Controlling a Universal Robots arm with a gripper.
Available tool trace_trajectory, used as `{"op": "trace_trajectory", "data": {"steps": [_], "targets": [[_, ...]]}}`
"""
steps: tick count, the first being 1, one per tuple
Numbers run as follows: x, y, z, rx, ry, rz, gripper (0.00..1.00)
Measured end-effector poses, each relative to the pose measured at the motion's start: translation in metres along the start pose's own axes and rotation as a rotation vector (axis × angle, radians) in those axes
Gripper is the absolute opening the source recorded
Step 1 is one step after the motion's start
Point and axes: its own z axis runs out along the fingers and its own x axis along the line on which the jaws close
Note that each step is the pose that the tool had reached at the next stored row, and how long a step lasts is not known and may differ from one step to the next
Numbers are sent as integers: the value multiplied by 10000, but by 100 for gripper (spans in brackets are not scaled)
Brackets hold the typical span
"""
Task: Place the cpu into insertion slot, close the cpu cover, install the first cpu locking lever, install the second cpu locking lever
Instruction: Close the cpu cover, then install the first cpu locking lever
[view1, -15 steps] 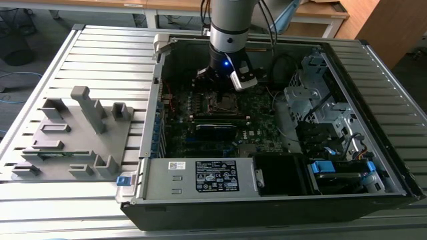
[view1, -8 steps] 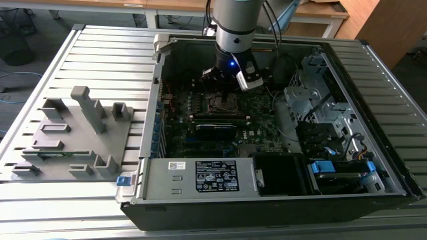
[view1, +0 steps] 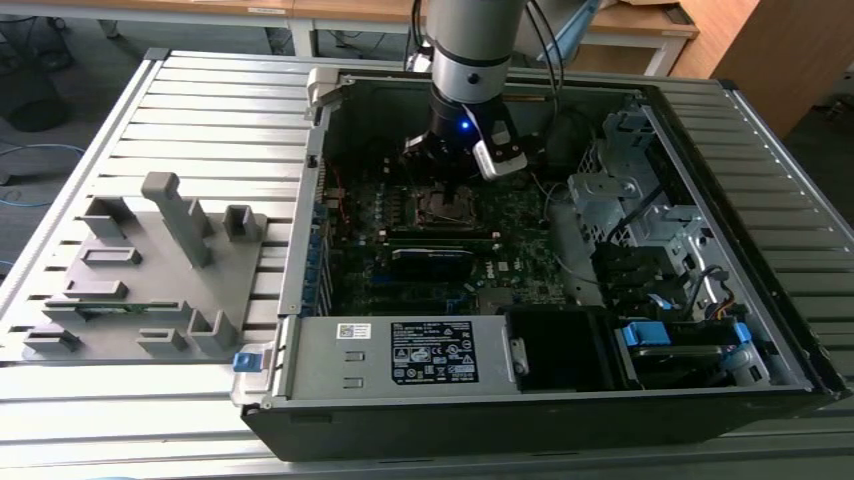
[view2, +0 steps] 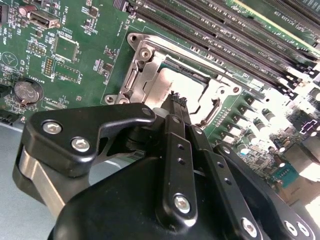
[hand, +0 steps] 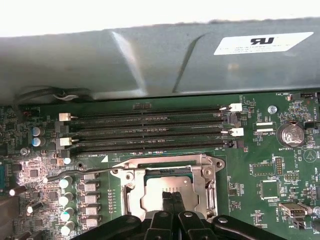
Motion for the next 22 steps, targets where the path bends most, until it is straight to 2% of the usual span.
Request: {"op": "trace_trajectory", "data": {"steps": [8, 22], "targets": [[27, -3, -5, 1, -10, 0, 11], [27, -2, -44, 2, -10, 0, 11]]}}
